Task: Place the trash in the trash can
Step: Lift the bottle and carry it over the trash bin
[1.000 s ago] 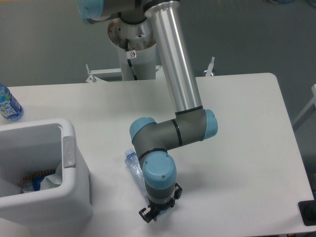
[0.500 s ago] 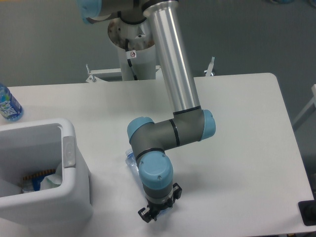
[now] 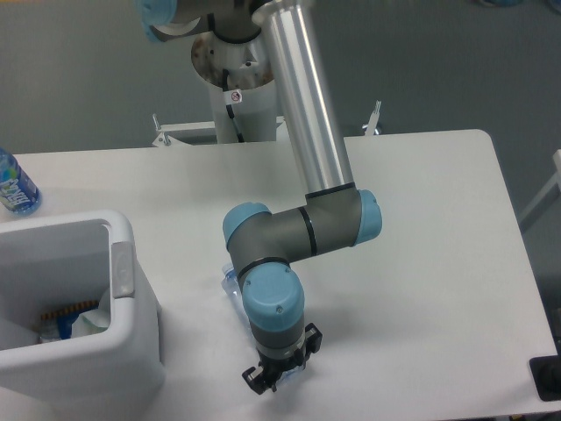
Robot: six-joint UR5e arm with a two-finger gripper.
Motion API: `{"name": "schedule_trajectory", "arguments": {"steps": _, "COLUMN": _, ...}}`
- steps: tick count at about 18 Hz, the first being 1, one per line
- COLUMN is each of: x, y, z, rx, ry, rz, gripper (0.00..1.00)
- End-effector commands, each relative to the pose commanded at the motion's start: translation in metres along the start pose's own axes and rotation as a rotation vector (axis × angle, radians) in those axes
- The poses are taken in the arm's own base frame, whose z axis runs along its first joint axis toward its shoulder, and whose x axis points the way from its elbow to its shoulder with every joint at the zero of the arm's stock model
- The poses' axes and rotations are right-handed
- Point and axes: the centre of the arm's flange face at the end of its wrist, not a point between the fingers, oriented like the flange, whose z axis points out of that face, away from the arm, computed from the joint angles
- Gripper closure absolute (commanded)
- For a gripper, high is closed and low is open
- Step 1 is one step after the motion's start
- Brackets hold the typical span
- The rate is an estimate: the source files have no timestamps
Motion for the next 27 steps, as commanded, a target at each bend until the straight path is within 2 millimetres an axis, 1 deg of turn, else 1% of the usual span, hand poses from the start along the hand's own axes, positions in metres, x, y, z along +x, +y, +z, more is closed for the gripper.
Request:
{"name": "schedule_trajectory", "arguments": {"steps": 2, "x": -0.001, "y": -0.007, "z": -0.017, "rx": 0.029, "ry": 0.010, "rz": 0.001, "gripper": 0.58}}
{"name": "schedule_trajectory", "arguments": {"steps": 6, "x": -0.007, "y": -0.024, "z": -0.077, "rx": 0.122, "ry": 0.044, "rz": -0.010, "gripper": 0.59}}
{"name": "schedule_trajectory", "arguments": {"steps": 9, "x": -0.023, "y": -0.033, "z": -0.114, "rx": 0.176, "ry": 0.065, "rz": -0.031, "gripper": 0.59}}
{"name": "schedule_trajectory", "arguments": {"steps": 11, "x": -0.034, "y": -0.041, "z": -0.147, "rx": 0.228, "ry": 0.075, "rz": -0.045, "gripper": 0.60}}
{"name": "schedule_trajectory", "arguments": {"steps": 13, "x": -0.048, "y": -0.054, "z": -0.172, "rx": 0.274, "ry": 0.079, "rz": -0.057, "gripper": 0.60}}
{"name": "schedule_trajectory", "arguments": {"steps": 16, "x": -0.060, "y": -0.063, "z": -0.215, "rx": 0.348, "ry": 0.088, "rz": -0.059, "gripper": 0.60}}
{"name": "schedule_trajectory", "arguments": {"steps": 18, "x": -0.064, "y": -0.064, "z": -0.241, "rx": 0.393, "ry": 0.097, "rz": -0.064, "gripper": 0.60}}
{"name": "schedule_trajectory", "arguments": {"steps": 20, "x": -0.064, "y": -0.063, "z": -0.262, "rx": 0.452, "ry": 0.111, "rz": -0.064, "gripper": 0.60}}
{"name": "schedule_trajectory", "arguments": {"steps": 22, "x": -0.060, "y": -0.064, "z": -0.277, "rx": 0.511, "ry": 0.130, "rz": -0.061, "gripper": 0.60}}
{"name": "schedule_trajectory", "arguments": {"steps": 24, "x": -0.056, "y": -0.060, "z": -0.304, "rx": 0.555, "ry": 0.184, "rz": -0.048, "gripper": 0.60}}
{"name": "schedule_trajectory", "arguments": {"steps": 27, "x": -0.048, "y": -0.051, "z": -0.333, "rx": 0.596, "ry": 0.235, "rz": -0.027, "gripper": 0.60}}
